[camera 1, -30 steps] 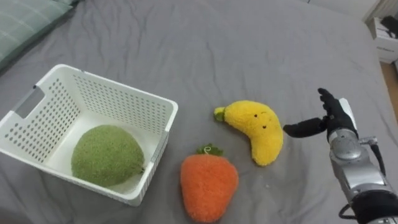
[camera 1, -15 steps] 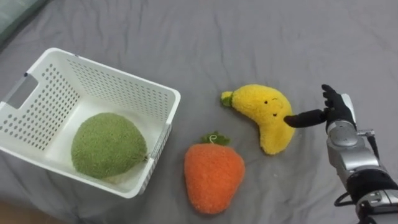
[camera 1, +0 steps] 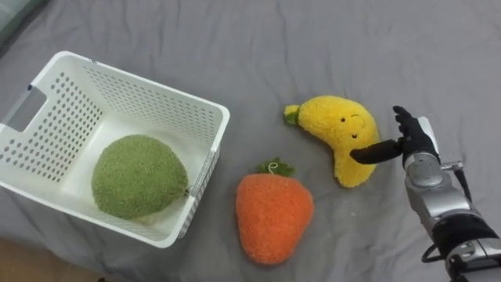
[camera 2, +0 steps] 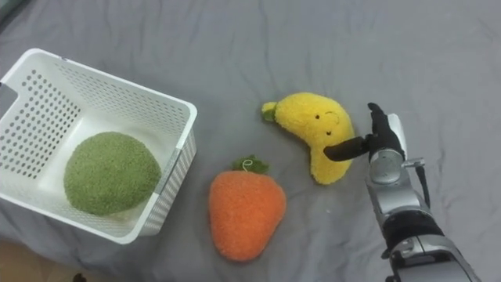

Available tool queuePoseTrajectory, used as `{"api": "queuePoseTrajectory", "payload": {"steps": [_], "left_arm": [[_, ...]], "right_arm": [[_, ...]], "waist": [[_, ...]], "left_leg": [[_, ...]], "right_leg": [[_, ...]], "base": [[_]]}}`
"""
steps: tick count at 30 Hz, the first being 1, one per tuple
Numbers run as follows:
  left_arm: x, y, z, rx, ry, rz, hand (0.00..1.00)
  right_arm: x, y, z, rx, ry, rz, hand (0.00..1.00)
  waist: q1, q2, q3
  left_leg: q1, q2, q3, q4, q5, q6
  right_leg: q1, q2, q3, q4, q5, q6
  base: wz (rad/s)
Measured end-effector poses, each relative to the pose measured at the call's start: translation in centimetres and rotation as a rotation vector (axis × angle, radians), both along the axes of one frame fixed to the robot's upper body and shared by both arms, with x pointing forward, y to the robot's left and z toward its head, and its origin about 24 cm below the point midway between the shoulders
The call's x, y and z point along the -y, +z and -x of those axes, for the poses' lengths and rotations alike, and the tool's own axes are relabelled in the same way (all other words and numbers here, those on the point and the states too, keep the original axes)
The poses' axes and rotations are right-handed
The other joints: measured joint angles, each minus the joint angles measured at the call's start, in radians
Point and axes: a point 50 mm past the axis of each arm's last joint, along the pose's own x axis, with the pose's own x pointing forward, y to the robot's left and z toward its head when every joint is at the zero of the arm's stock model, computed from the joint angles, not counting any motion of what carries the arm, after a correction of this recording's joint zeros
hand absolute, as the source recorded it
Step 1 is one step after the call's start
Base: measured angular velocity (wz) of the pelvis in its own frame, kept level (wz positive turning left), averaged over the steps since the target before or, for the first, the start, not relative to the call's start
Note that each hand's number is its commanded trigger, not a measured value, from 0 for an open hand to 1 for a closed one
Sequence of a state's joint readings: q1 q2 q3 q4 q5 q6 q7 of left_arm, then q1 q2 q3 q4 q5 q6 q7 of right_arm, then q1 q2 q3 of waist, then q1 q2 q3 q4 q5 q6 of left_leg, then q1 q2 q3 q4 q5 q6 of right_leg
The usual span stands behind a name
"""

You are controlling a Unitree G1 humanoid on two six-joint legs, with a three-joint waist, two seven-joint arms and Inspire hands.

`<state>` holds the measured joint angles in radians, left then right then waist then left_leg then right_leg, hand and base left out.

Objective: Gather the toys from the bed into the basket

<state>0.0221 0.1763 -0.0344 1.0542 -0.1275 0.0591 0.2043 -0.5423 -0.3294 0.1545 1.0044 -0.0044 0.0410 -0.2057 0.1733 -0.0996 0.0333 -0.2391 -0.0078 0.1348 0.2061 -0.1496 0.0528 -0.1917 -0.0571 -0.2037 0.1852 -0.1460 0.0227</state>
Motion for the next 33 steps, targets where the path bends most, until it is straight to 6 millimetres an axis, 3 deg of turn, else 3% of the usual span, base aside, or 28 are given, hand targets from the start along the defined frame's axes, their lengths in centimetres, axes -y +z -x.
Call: {"api": "queuePoseTrajectory", "payload": {"steps": [9, 23, 27, 30, 33], "left_arm": [[0.1, -0.1, -0.1, -0.016, -0.007, -0.002, 0.00], [0.5, -0.4, 0.2, -0.043, -0.039, -0.007, 0.00], [0.6, -0.5, 0.4, -0.048, -0.050, -0.008, 0.00], [0.7, -0.5, 0.3, -0.045, -0.057, -0.002, 0.00], [0.7, -0.5, 0.3, -0.044, -0.058, -0.001, 0.00]], "right_arm": [[-0.9, 0.5, -0.4, 0.021, 0.065, 0.047, 0.00], [-2.4, -0.5, -0.2, -0.023, 0.141, 0.062, 0.00], [-2.3, -1.2, 0.2, -0.056, 0.141, 0.065, 0.00], [-2.4, -1.4, 0.3, -0.068, 0.152, 0.076, 0.00], [-2.3, -1.5, 0.4, -0.074, 0.150, 0.080, 0.00]], "waist": [[0.006, 0.001, -0.0008], [0.053, 0.000, -0.0003], [0.059, -0.002, 0.0020], [0.065, -0.005, 0.0095], [0.071, -0.005, 0.0116]], "left_leg": [[0.004, 0.000, 0.002, 0.000, 0.000, 0.000], [0.006, 0.001, 0.000, -0.001, 0.001, 0.000], [0.015, 0.000, -0.005, -0.001, 0.001, -0.001], [0.014, 0.000, -0.005, -0.001, 0.001, -0.001], [0.014, 0.001, -0.005, -0.002, 0.000, -0.001]], "right_leg": [[0.002, -0.001, 0.001, 0.001, 0.000, 0.000], [0.005, 0.000, -0.002, 0.001, 0.001, -0.001], [0.018, -0.001, -0.017, -0.002, 0.001, -0.001], [0.017, -0.001, -0.021, -0.001, 0.001, -0.001], [0.016, -0.002, -0.026, 0.000, 0.001, -0.001]], "base": [[-0.01], [0.00], [0.05], [0.00], [0.00]]}}
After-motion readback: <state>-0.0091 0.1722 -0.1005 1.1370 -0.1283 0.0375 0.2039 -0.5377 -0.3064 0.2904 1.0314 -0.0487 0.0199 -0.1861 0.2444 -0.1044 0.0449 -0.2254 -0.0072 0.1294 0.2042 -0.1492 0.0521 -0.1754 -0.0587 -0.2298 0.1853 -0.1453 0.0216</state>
